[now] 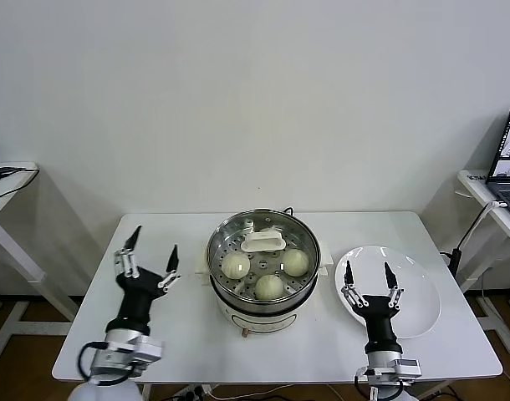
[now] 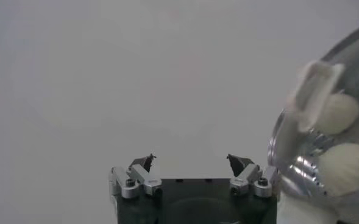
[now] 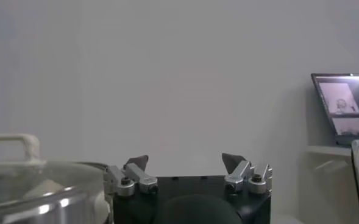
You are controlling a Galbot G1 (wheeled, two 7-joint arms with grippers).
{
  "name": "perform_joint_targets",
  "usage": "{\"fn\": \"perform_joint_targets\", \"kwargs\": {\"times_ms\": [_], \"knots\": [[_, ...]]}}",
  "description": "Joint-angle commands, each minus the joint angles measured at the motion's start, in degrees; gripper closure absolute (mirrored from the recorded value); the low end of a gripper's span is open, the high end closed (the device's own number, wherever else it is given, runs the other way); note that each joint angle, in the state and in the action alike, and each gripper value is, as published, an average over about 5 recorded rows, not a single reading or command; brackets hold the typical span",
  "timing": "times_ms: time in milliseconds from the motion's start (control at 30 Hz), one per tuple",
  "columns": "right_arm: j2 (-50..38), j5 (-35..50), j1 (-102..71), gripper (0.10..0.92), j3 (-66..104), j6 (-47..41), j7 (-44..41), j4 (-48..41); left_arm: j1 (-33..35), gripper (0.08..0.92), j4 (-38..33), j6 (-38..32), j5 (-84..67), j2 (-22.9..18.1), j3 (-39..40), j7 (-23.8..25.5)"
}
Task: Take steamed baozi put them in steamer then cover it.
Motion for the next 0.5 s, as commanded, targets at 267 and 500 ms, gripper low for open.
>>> {"fn": "perform_joint_targets", "kwargs": {"times_ms": [267, 500], "knots": [[-0.3, 0.43, -0.17, 0.203, 0.06, -3.39, -0.25, 3.53, 6.11, 0.177, 4.47, -13.76, -23.88, -5.15, -13.26, -3.28], [-0.09, -0.49, -0.34, 0.203, -0.13, -4.29, -0.6, 3.8, 6.13, 0.177, 5.17, -14.33, -24.0, -5.27, -12.73, -3.24]]}}
